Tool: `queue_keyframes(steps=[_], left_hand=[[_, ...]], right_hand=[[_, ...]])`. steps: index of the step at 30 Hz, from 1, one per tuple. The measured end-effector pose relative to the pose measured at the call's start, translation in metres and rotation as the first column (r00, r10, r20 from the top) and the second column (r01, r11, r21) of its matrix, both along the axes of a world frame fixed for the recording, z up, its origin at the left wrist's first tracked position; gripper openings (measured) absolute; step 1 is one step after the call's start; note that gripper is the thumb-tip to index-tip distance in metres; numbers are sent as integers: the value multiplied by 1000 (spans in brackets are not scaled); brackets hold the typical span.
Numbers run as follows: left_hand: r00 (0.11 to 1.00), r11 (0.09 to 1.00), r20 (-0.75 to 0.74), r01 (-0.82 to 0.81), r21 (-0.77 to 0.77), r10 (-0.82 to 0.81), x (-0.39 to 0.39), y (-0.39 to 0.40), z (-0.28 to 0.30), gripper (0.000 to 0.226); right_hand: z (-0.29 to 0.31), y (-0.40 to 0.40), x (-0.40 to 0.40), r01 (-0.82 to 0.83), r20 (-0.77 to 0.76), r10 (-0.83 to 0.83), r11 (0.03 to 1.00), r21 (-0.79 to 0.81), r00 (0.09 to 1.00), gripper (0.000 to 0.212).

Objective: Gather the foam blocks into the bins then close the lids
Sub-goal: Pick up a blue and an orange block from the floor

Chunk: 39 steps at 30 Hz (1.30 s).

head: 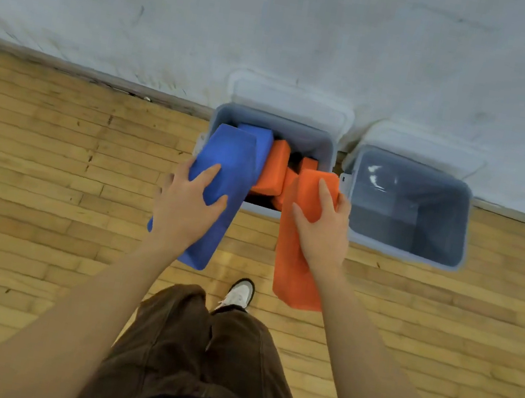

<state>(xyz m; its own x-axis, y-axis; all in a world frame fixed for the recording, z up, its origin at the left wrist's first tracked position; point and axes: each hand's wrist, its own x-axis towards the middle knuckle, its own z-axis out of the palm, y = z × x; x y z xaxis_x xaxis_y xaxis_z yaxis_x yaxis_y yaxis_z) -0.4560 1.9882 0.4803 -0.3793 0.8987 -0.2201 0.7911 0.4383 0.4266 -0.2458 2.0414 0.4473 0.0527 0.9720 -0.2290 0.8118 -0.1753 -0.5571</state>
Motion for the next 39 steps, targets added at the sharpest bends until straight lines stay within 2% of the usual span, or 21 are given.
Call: queue_keyframes(steps=[4,10,20,24,28,33,36,39], left_hand=[[989,992,78,-122,-20,123,-13,46,-20,55],[985,985,77,-145,-92,152,-36,136,-97,56],[999,985,15,-37,-166,40,-45,287,-279,60],[990,948,78,133,-291,-115,-45,305,-316,62],[971,926,125,232,-298,-203,-49,305,-301,53],[928,902,149,369,-224,-343,-34,308,-230,41],[849,838,167,524,-151,-501,-9,304,-182,38],[734,721,199,678,-145,-650,23,292,-138,39]], right_hand=[[-13,71,-14,-28,-29,27,999,-24,999,68],[-70,165,-31,-12,31,13,999,-45,999,67],[-243,290,-59,48,186,-32,996,-80,982,65],[-272,303,-65,50,191,-8,974,-220,981,56],[-262,287,-61,64,145,-27,964,-257,989,48],[-205,252,-46,134,48,-126,958,-254,991,43],[-161,223,-25,233,6,-237,948,-216,971,41],[-122,177,4,386,-15,-395,904,-183,918,39]])
